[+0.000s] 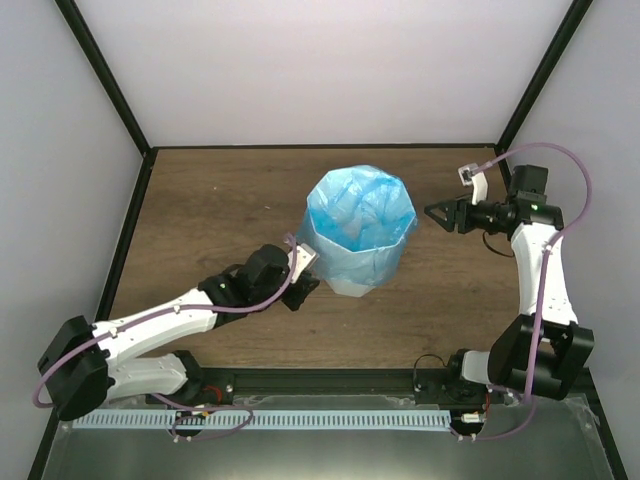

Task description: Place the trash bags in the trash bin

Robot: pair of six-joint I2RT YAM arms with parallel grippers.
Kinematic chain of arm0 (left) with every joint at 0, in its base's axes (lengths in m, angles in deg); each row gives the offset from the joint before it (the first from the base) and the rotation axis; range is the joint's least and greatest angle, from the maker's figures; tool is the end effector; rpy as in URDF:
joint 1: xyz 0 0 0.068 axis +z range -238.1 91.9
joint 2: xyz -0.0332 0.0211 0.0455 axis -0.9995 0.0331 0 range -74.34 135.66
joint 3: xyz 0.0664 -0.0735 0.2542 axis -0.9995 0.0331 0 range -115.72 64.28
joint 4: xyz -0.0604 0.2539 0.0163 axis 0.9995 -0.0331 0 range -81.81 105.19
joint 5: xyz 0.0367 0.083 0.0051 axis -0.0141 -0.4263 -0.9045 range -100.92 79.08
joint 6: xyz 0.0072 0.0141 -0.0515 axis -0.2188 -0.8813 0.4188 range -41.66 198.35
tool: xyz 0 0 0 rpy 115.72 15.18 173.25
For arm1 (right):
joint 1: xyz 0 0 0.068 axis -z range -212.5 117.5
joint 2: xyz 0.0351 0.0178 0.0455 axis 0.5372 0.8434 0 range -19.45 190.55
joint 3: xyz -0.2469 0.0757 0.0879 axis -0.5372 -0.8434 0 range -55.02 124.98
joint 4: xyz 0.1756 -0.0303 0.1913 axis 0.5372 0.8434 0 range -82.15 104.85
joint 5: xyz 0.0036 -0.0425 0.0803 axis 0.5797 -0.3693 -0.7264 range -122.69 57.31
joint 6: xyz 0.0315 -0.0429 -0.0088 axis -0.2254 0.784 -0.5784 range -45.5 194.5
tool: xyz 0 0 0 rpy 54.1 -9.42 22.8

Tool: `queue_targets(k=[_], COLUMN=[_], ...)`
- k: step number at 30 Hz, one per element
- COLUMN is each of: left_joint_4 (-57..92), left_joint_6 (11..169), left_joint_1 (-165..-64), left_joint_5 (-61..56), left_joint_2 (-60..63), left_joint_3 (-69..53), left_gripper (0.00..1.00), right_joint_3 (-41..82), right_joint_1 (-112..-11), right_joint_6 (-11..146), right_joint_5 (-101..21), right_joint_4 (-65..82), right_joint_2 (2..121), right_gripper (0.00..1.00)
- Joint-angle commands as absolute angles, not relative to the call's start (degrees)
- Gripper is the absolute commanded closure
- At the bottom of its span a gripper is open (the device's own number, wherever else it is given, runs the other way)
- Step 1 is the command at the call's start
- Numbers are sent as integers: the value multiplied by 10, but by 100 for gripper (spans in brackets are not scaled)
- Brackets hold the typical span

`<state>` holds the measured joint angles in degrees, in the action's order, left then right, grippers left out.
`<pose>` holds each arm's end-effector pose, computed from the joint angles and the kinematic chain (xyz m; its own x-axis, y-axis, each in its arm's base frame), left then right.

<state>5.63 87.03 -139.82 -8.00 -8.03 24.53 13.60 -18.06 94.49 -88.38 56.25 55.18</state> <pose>0.1524 -0.1962 0.2349 -0.4833 0.3689 -0.7940 0.7450 0.6495 -0.1517 0.2541 -0.0351 0.3256 -0.6292 -0.0371 -0.7764 -0.5746 0.6949 0.4324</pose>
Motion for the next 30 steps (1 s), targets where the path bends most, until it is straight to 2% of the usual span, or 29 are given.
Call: queue_targets(k=[1,5,9,13,18,22,30], left_joint_4=[-17,-119,-176,-235,-358,-457,-470], left_joint_6=[878,863,846,863,890,911,899], left_joint_1=[-1401,-1403,-1402,-1403,-1402,-1400,-1362], left_joint_5=[-102,-110,-59,-18,-79,-108,-154], left_joint_2=[-77,-126,-157,-108,18,136,238], left_joint_3=[209,156,95,-43,-258,-447,-580], left_gripper=[67,49,36,35,35,37,40], right_joint_3=[134,131,128,164,260,272,274], right_joint_1=[-183,-183,-183,-183,-193,-222,-286], right_joint_6=[959,967,960,950,930,907,907], right_joint_5=[-885,-872,-859,-845,-842,-852,-830], right_joint_4=[563,555,528,480,472,443,432], right_joint_2=[561,560,571,615,728,762,829], right_gripper=[41,41,41,41,43,43,45])
